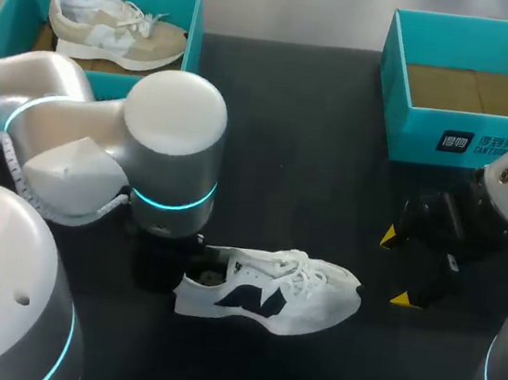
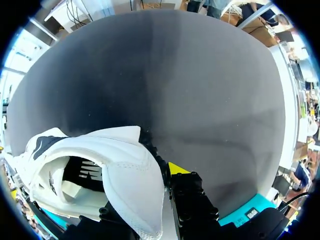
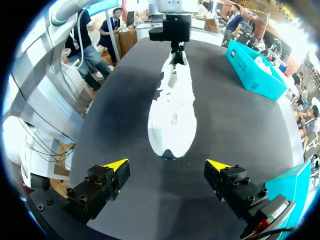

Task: Take the shoe out of the shoebox, open the shoe tongue, remove and reinsert the insole, then place the shoe into the shoebox

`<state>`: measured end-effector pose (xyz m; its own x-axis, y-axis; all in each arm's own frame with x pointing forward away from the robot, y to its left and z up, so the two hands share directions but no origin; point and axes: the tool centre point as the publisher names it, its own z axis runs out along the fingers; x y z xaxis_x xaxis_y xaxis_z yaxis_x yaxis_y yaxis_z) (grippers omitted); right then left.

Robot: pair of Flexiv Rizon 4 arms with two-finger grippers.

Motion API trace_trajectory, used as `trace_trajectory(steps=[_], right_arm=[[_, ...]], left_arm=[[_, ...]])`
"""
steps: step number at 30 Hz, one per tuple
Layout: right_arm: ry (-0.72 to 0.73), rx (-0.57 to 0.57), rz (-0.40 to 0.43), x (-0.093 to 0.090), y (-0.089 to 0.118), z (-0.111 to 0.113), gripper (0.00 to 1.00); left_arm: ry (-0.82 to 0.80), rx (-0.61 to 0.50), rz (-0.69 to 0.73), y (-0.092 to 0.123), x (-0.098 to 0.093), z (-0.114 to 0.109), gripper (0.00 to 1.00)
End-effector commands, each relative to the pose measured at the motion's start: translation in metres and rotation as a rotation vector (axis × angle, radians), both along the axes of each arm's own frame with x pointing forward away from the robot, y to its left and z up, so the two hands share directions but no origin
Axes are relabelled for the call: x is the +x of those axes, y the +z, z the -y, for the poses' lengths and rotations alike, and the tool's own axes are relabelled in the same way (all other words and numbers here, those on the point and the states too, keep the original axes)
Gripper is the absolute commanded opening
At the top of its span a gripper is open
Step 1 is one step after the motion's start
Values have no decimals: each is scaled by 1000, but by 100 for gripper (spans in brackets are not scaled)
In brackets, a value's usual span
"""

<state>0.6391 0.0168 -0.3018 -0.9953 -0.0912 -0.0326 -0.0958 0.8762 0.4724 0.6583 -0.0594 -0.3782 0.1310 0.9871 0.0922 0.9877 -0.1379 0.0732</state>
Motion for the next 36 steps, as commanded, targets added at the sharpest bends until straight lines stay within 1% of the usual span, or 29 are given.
trace_trajectory(steps=[1, 8, 16, 24, 33, 34, 35, 36], right_arm=[[0, -2, 2, -1, -1, -1, 100], [0, -2, 2, -1, -1, -1, 100], [0, -2, 2, -1, -1, -1, 100], [0, -2, 2, -1, -1, -1, 100], [0, -2, 2, -1, -1, -1, 100], [0, -2, 2, -1, -1, -1, 100], [0, -2, 2, -1, -1, -1, 100], [0, -2, 2, -1, -1, -1, 100]], left_arm=[[3, 9, -14, -5, 9, 11, 0], [-2, 2, -37, -7, 20, 19, 0], [4, 18, -60, -13, 24, 26, 0], [10, 53, -70, -14, 21, 31, 0], [33, 104, -79, -21, 15, 33, 0], [34, 106, -79, -22, 15, 33, 17], [35, 107, -80, -22, 15, 33, 36], [36, 108, -79, -21, 15, 33, 49]])
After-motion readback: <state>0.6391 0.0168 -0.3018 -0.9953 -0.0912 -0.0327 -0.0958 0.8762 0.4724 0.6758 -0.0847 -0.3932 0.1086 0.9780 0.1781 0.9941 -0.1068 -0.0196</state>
